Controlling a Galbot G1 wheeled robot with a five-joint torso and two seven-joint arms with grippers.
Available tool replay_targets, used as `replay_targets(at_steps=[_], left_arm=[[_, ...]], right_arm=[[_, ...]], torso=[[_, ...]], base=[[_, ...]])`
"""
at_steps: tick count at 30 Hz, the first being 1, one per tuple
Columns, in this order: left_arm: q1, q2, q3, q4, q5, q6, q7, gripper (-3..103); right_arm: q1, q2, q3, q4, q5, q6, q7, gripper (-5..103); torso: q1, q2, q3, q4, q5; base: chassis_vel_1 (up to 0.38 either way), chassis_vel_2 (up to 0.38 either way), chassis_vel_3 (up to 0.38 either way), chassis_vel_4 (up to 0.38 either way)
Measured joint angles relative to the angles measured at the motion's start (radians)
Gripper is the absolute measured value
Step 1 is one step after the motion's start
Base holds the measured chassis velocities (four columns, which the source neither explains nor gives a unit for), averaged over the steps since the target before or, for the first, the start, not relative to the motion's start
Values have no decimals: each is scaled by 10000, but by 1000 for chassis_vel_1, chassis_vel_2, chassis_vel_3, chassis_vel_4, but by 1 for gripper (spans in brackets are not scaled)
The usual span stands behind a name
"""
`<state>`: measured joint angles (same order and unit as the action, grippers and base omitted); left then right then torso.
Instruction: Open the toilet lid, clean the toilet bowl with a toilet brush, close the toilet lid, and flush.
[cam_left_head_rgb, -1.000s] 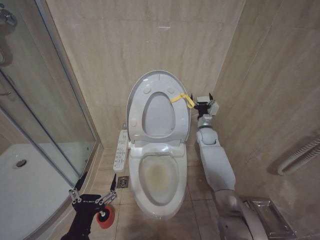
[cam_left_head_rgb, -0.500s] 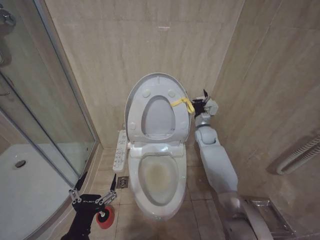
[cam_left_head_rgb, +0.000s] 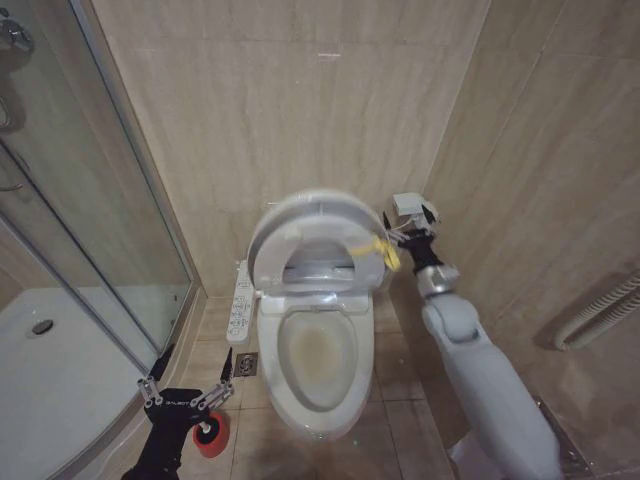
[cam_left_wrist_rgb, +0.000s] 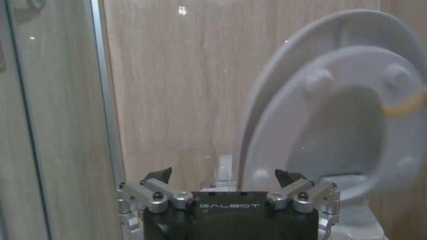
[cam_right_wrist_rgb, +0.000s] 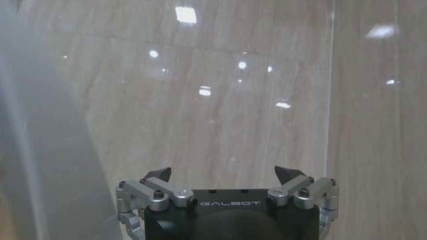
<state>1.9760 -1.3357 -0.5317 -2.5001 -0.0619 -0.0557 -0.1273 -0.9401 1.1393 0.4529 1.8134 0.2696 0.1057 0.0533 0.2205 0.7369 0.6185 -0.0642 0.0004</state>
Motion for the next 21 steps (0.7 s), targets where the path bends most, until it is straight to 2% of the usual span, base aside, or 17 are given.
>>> replay_targets(at_steps=[2,7,10,12,13,17,21], left_arm=[[0,-1,-1,0,0,0,-1,100],[0,-1,-1,0,0,0,-1,100],[0,-1,-1,0,0,0,-1,100],[0,0,-1,0,0,0,-1,100],[0,0,-1,0,0,0,-1,100],[0,0,-1,0,0,0,0,100],[0,-1,-1,0,0,0,-1,100]], right_arm=[[-645,-252,258,813,336,-163,141,100],[-1184,-638,605,1609,615,-549,595,100],[-1515,-913,805,2282,1134,-1455,986,100],[-2005,-1044,999,2897,1816,-2322,1213,100],[-2005,-1044,999,2897,1816,-2322,1213,100],[-3399,-1134,1428,4113,2721,-3182,1440,100],[-3960,-1077,1584,4707,3048,-3409,1541,100]], torso=[[-1,1,-1,1,-4],[-1,0,0,3,-2],[0,1,0,4,-4],[1,0,0,5,-3],[1,0,0,5,-3],[1,1,0,-1,-4],[0,0,0,1,-3]], base=[[0,0,0,0],[0,0,0,0],[0,0,0,0],[0,0,0,0],[0,0,0,0],[0,0,0,0],[0,0,0,0]])
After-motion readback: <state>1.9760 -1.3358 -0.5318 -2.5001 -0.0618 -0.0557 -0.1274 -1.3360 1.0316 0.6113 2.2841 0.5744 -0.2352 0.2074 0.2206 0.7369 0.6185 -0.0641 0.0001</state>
